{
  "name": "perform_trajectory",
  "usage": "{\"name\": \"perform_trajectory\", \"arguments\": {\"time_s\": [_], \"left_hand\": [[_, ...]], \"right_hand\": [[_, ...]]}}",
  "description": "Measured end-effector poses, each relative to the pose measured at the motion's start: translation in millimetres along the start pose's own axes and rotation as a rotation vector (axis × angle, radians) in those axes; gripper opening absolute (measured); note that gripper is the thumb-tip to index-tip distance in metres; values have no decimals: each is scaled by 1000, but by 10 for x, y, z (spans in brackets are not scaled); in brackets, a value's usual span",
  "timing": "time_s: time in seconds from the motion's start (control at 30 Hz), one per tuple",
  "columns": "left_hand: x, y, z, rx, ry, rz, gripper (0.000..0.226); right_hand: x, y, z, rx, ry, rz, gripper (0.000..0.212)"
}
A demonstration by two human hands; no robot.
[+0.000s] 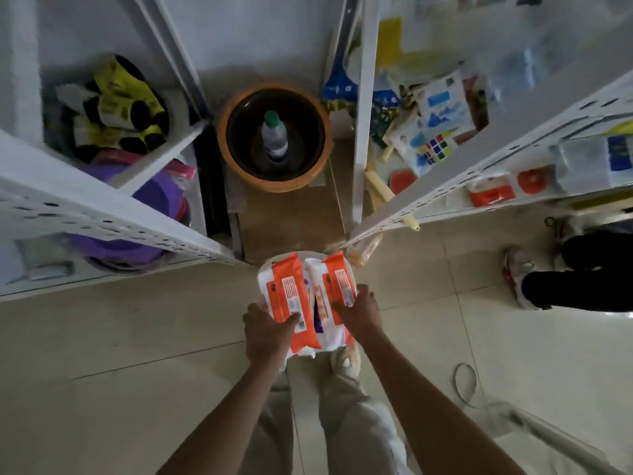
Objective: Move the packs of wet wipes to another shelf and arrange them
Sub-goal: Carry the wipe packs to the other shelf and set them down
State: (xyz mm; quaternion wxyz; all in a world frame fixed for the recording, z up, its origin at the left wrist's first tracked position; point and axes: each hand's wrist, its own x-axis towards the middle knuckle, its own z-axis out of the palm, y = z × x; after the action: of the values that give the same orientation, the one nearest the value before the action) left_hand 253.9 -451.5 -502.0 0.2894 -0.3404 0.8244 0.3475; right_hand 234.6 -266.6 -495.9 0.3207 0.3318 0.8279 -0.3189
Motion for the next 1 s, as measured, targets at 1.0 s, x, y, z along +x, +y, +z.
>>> {"name": "perform_trajectory", "arguments": {"time_s": [1.0], "left_hand": [[236, -122, 334, -256, -217, -35, 63]], "right_hand": [[774, 348, 81, 309, -293, -116, 42]]}}
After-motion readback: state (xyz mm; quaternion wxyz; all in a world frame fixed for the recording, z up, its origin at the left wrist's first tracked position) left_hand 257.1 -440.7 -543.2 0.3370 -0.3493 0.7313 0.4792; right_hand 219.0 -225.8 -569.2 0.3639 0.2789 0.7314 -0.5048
